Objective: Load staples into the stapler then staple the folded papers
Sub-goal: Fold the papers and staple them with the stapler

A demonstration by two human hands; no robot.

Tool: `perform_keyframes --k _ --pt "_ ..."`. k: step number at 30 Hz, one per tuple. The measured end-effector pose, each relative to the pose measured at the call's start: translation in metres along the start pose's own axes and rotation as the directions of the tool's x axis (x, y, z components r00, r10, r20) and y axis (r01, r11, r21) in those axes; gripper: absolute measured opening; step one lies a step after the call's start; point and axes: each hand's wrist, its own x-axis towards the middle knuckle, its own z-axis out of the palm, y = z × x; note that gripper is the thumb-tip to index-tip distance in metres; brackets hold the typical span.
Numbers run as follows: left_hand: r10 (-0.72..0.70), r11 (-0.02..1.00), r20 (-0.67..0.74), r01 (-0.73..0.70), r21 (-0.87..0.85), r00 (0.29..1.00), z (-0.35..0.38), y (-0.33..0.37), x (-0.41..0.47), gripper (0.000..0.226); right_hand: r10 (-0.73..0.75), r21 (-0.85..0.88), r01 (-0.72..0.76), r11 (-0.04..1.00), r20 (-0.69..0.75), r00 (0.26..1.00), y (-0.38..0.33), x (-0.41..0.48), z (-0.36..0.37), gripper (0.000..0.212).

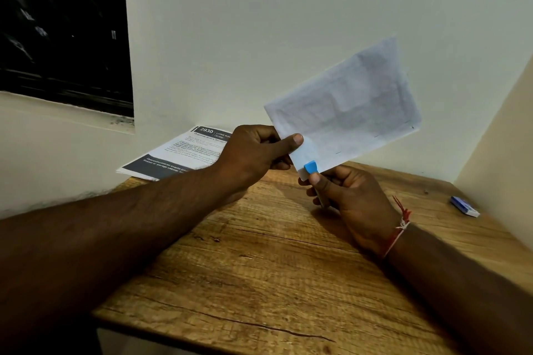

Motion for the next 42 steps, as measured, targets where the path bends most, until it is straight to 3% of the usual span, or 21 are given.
perform_keyframes --k 5,10,15,20,24,27,28,30,33,39,41,42 --pt "-0.012 0.999 0.004 0.012 -0.038 1.000 0.001 -0.001 0.001 0.024 -0.006 0.005 0.006 1.000 0.008 1.000 0.000 0.001 0.001 0.045" --pt "-0.027 0.998 0.006 0.027 -0.064 1.000 0.002 -0.003 0.002 0.024 -0.017 -0.009 0.017 1.000 0.013 1.000 0.001 0.002 0.000 0.046" --pt "-0.046 0.995 0.005 0.046 -0.085 0.999 0.003 -0.003 0.002 0.026 -0.046 -0.064 0.044 0.997 -0.033 0.998 0.005 0.005 -0.001 0.038" --pt "-0.050 0.993 0.028 0.053 -0.106 0.998 0.003 -0.004 0.001 0.019 -0.074 -0.141 0.064 0.988 -0.070 0.995 0.003 0.007 0.001 0.009" --pt "-0.048 0.994 0.024 0.050 -0.098 0.999 0.003 -0.006 0.001 0.018 -0.054 -0.120 0.044 0.992 -0.089 0.995 0.006 0.008 0.002 0.018" --pt "-0.050 0.994 -0.002 0.049 -0.102 0.999 0.001 -0.005 0.003 0.018 -0.058 -0.050 0.056 0.997 -0.027 0.998 0.002 0.006 -0.001 0.033" --pt "-0.049 0.994 -0.014 0.047 -0.102 0.999 0.000 -0.005 0.004 0.017 -0.067 -0.088 0.066 0.994 0.002 0.998 0.001 0.005 -0.004 0.031" --pt "-0.051 0.994 -0.039 0.047 -0.099 0.998 -0.003 -0.004 0.005 0.020 -0.099 -0.336 0.110 0.935 0.050 0.994 0.003 0.008 -0.011 0.018" --pt "-0.067 0.992 -0.068 0.059 -0.108 0.995 -0.006 -0.005 0.008 0.023 -0.092 -0.682 0.148 0.716 0.118 0.989 0.009 0.011 -0.017 0.024" --pt "-0.043 0.997 -0.057 0.039 -0.071 0.997 -0.005 -0.005 0.007 0.025 -0.071 -0.754 0.162 0.637 0.151 0.986 0.010 0.011 -0.014 0.033" --pt "-0.026 0.998 -0.046 0.023 -0.059 0.999 -0.004 -0.004 0.006 0.025 -0.060 -0.691 0.112 0.714 0.099 0.993 0.009 0.008 -0.013 0.035" --pt "-0.021 0.998 -0.038 0.019 -0.057 0.999 -0.004 -0.004 0.004 0.026 -0.055 -0.583 0.076 0.809 0.053 0.997 0.007 0.007 -0.013 0.033"
